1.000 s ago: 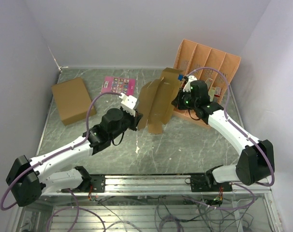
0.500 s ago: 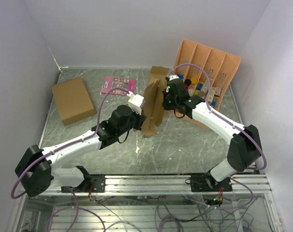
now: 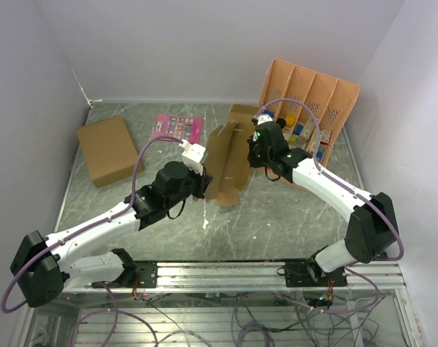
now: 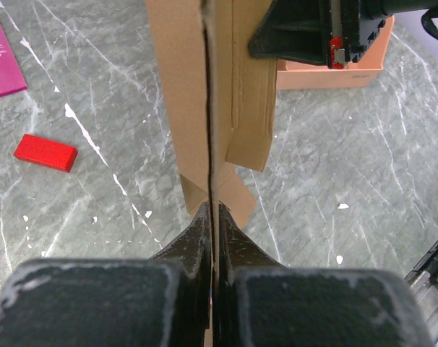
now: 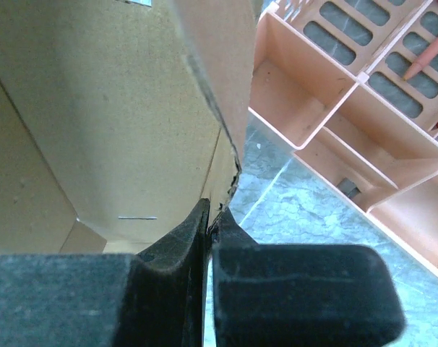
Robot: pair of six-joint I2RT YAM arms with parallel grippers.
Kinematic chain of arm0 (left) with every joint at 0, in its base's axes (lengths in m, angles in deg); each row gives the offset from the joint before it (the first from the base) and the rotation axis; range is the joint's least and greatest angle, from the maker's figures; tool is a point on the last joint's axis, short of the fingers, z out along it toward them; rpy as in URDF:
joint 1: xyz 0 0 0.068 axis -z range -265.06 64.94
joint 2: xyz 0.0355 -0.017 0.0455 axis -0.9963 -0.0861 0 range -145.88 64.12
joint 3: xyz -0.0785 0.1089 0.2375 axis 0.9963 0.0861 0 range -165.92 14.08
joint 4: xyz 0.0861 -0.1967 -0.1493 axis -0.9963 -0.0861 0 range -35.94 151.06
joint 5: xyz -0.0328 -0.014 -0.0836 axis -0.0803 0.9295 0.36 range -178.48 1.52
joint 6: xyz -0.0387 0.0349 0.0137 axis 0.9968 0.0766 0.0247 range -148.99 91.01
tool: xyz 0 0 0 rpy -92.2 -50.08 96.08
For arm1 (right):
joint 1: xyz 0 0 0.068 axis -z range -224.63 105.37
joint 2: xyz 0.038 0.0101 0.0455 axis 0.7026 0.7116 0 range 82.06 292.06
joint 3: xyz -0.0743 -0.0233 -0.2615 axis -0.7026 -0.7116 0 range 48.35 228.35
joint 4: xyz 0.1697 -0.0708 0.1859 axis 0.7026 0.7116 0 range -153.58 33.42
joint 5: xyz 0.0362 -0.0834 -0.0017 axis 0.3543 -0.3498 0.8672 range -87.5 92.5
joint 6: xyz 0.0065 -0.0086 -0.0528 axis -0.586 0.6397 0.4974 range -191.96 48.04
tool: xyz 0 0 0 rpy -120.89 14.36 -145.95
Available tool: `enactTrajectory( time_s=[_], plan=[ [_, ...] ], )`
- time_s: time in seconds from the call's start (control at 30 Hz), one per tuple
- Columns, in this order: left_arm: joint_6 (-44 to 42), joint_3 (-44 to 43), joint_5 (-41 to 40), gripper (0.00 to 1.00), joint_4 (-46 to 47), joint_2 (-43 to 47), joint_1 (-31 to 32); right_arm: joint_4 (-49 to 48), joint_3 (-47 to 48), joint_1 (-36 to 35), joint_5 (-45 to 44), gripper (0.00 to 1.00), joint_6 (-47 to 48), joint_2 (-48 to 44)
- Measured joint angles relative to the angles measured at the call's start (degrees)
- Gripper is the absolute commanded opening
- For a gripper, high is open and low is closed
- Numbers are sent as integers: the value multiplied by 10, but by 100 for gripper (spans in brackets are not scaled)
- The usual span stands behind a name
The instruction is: Fold the paper box
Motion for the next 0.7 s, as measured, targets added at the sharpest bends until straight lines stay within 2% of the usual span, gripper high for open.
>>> enactTrajectory(
  time_s=[0.13,0.23,0.37,0.57,0.7],
  plan=[
    [0,9,8,7,-7,23,0,-9,-14,9,5,0,11,-8],
    [-1,18,10,7,-17,42,0,-21,-37,23,44,0,33,-25],
    [-7,27,9,7,-38,75,-8,-36,-76,63,143,0,88,-73],
    [-25,27,22,7,-44,106,-29,-74,-127,151,339,0,172,-134],
    [-35,27,58,7,-44,104,-43,-91,-141,166,406,0,206,-142]
  ],
)
